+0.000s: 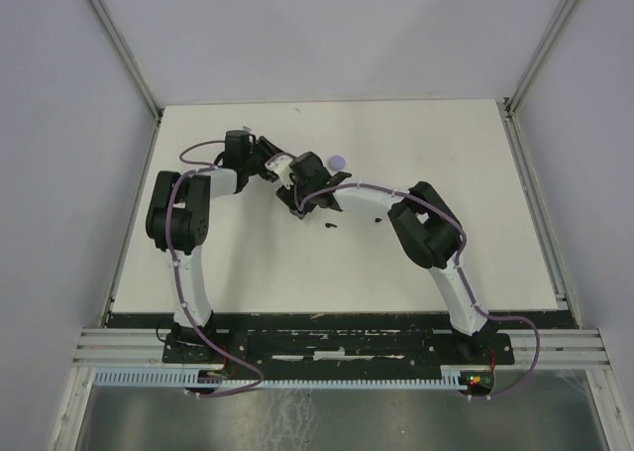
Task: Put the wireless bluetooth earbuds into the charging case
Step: Pick up the charging case at the center of the board, then adjust the charging case at the center of the board.
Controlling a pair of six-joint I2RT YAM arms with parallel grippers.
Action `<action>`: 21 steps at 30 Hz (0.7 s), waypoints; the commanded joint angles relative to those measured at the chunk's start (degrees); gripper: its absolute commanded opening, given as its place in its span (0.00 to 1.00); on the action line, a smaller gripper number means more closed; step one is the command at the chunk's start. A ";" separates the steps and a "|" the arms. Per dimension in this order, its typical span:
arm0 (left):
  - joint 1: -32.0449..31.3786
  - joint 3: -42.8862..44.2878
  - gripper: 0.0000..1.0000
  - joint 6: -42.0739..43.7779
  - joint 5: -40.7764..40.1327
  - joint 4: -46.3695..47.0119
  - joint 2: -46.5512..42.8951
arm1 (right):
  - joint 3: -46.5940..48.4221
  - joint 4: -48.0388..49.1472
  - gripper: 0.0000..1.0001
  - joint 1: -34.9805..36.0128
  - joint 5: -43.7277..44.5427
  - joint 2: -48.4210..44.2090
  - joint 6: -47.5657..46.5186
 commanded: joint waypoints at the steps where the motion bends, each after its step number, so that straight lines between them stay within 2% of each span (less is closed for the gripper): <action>1: 0.36 -1.26 0.51 2.78 0.62 1.30 -6.12 | -5.99 -2.48 0.50 -2.66 -5.75 -5.80 -7.56; 5: 0.44 -2.83 0.52 2.78 0.98 1.31 -9.15 | -8.84 -5.32 0.53 -7.48 -15.07 -8.32 -10.91; 8: 0.39 -4.48 0.52 2.89 1.08 1.35 -11.23 | -7.14 -11.03 0.56 -9.39 -17.38 -8.01 -14.13; 11: 0.43 -6.59 0.52 2.95 0.91 1.36 -13.47 | -5.93 -13.71 0.70 -11.07 -17.57 -7.77 -14.49; 12: 0.44 -7.19 0.53 2.96 0.82 1.34 -14.11 | -6.56 -12.80 0.80 -11.50 -17.66 -8.28 -13.83; 14: 0.41 -8.21 0.53 3.14 0.62 1.38 -15.31 | -8.35 -9.87 0.90 -11.78 -17.79 -10.23 -11.52; 18: 0.41 -9.88 0.53 3.23 0.29 1.54 -17.15 | -10.22 -5.08 0.94 -11.77 -17.44 -13.29 -4.68; 21: 0.44 -10.90 0.53 3.22 -0.01 1.62 -18.43 | -10.21 -3.84 0.92 -11.64 -12.98 -14.79 3.17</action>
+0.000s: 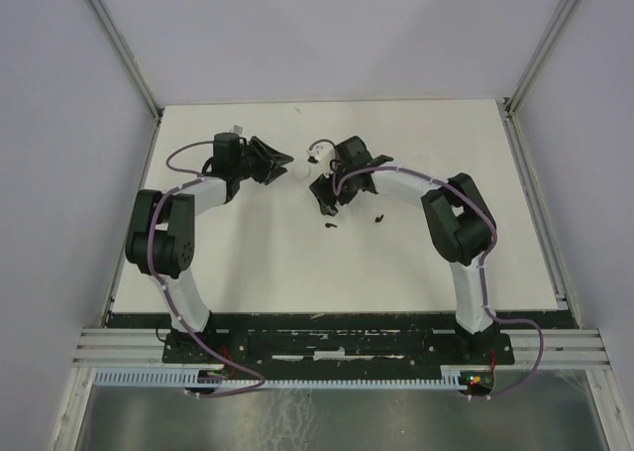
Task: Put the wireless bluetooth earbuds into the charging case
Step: Adjust the charging case at the center of the board.
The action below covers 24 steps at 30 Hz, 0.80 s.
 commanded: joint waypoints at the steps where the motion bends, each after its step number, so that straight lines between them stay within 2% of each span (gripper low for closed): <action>1: 0.17 -1.42 0.53 3.21 -0.41 1.75 -4.58 | 0.47 3.94 0.92 0.72 4.98 -5.76 13.07; 6: 0.18 -3.01 0.53 3.25 -2.18 1.76 -7.14 | 1.61 0.52 0.92 3.88 21.86 -6.61 22.57; 9: 0.18 -3.40 0.53 2.92 -2.41 1.76 -8.08 | 4.75 -3.04 0.93 6.09 28.06 -5.13 25.16; 17: 0.21 -3.86 0.54 2.34 -0.86 1.76 -9.40 | 11.45 -6.81 0.93 8.50 34.50 1.24 25.78; 24: 0.49 -4.48 0.54 2.39 -0.47 1.96 -10.04 | 13.35 -8.63 0.92 8.56 35.42 3.54 27.35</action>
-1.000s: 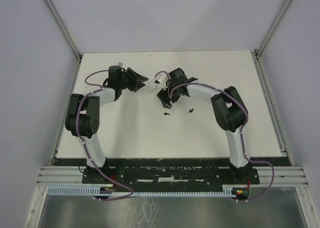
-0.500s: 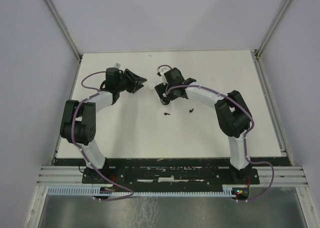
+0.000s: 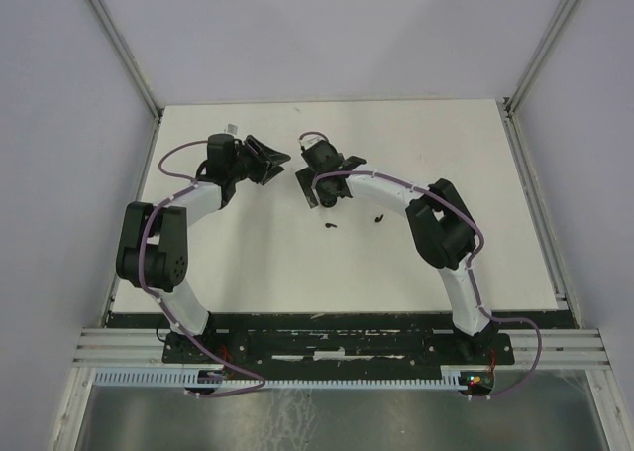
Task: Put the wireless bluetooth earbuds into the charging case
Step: Adjust the charging case at the center of the board.
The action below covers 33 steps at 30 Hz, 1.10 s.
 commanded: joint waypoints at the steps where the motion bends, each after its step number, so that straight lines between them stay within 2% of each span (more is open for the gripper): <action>1: 0.34 -0.45 0.54 2.36 0.69 2.13 -2.90 | 3.62 -1.96 0.92 -0.25 3.14 1.52 1.91; 7: 0.37 -1.20 0.54 2.18 1.43 2.90 -2.80 | 4.51 -2.36 0.89 -0.23 1.95 3.13 1.73; 17: 0.47 -2.71 0.54 2.22 1.36 2.99 -4.04 | 3.67 -1.90 0.74 -0.27 0.17 4.07 1.36; 26: 0.59 -3.30 0.54 2.31 1.29 2.95 -4.35 | 1.67 -2.30 0.79 -1.34 1.88 3.05 2.03; 33: 0.56 -3.47 0.54 2.26 1.11 2.95 -4.53 | -3.76 -1.43 0.79 -4.30 2.00 -0.72 1.70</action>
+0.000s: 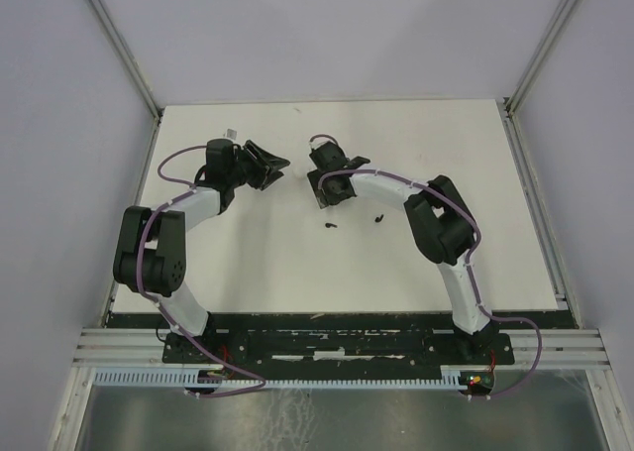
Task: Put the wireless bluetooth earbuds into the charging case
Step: Adjust the charging case at the center of the board.
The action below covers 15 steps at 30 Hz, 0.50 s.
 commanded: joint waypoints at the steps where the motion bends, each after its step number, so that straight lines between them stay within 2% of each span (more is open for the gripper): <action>1: 0.53 -0.30 0.54 2.22 0.64 2.31 -2.57 | -4.42 0.05 0.80 -2.55 1.93 -4.71 -0.23; 15: 0.41 -0.96 0.54 2.20 0.36 2.40 -3.34 | -11.69 1.62 0.82 -7.56 3.38 -12.28 -1.97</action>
